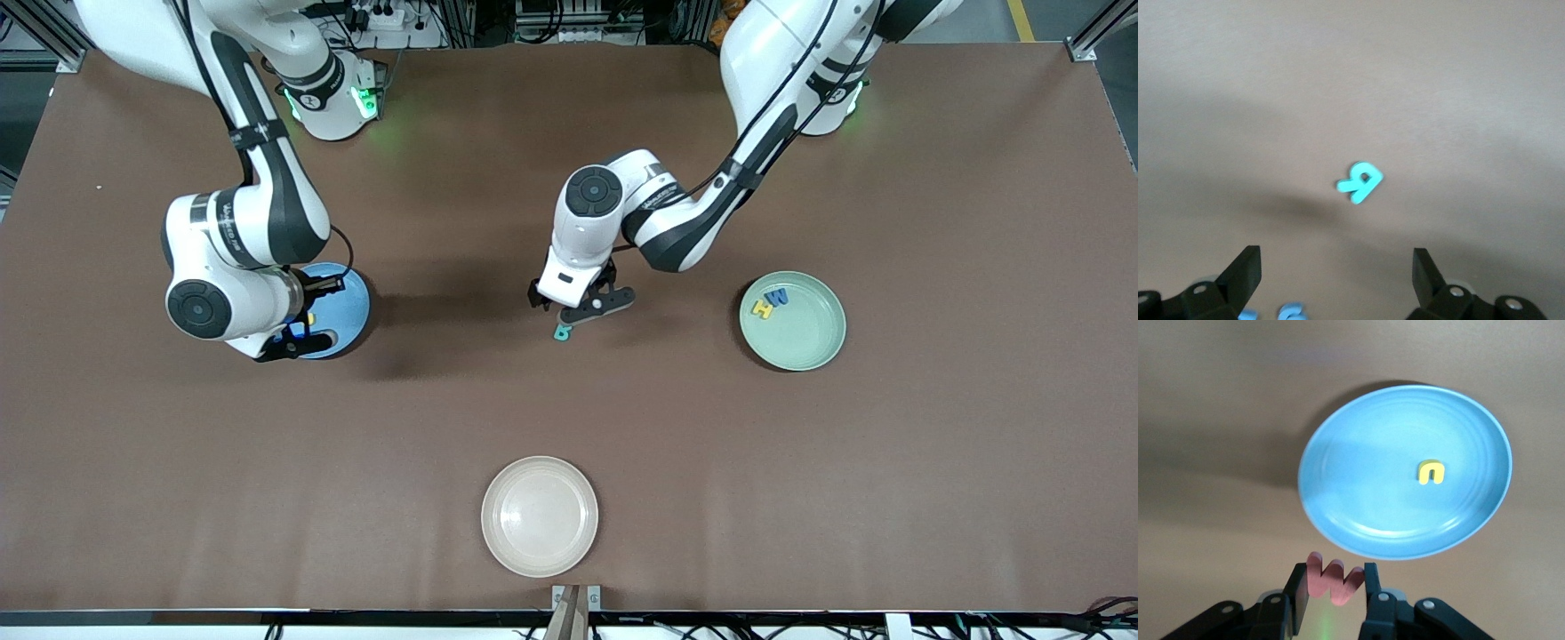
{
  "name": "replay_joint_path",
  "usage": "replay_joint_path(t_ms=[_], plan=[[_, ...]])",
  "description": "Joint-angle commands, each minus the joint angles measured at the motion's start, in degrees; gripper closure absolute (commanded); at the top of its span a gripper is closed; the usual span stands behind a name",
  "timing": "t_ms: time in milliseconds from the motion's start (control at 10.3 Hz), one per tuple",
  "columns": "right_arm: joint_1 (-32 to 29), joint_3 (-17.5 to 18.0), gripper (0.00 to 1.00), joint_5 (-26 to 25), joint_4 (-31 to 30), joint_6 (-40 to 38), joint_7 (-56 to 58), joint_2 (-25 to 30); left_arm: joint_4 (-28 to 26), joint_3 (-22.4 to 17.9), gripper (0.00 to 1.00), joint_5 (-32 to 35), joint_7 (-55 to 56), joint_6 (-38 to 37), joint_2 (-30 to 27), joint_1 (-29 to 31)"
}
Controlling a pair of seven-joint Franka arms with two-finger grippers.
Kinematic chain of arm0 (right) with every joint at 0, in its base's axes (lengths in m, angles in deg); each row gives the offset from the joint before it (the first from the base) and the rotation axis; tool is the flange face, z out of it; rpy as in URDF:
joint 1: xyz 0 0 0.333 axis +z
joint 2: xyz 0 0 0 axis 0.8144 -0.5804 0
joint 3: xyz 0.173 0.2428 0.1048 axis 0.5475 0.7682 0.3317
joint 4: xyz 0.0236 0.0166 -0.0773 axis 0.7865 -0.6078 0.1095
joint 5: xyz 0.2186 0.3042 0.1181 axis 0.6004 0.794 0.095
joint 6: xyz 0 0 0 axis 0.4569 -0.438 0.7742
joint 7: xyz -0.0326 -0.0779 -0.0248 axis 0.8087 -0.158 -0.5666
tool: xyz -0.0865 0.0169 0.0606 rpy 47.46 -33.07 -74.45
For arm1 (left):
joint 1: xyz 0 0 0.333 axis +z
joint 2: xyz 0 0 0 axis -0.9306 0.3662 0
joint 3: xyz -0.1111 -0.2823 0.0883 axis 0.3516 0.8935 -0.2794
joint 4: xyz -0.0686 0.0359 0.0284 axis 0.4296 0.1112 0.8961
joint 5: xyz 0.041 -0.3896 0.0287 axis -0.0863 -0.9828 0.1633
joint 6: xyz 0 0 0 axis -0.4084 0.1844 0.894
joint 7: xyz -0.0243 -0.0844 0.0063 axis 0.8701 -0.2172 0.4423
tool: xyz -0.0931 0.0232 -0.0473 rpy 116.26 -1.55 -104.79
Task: Sort upper and lower case letters into plates
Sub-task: 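Carry the w toward the blue plate while the left gripper reaches the teal R, then drop the w on the blue plate and withdraw the right gripper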
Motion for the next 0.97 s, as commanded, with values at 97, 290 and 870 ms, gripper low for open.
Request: replay_joint_path(t_ms=[97,290,870], plan=[[-2.2,0.0,1.00,1.2,-5.7,8.4,2.3,-0.5,2.4,-0.7,0.00,2.0,-15.2,4.3,3.3,0.5],[-2.3,0.0,1.00,1.2,-5.7,8.6,2.4,-0.6,2.5,-0.7,0.00,1.9,-25.5,4.3,3.2,1.6],[-4.3,0.1,0.00,1.2,-4.8,8.5,2.5,1.7,2.5,-1.4,0.00,7.8,-31.0,11.2,5.9,0.7]])
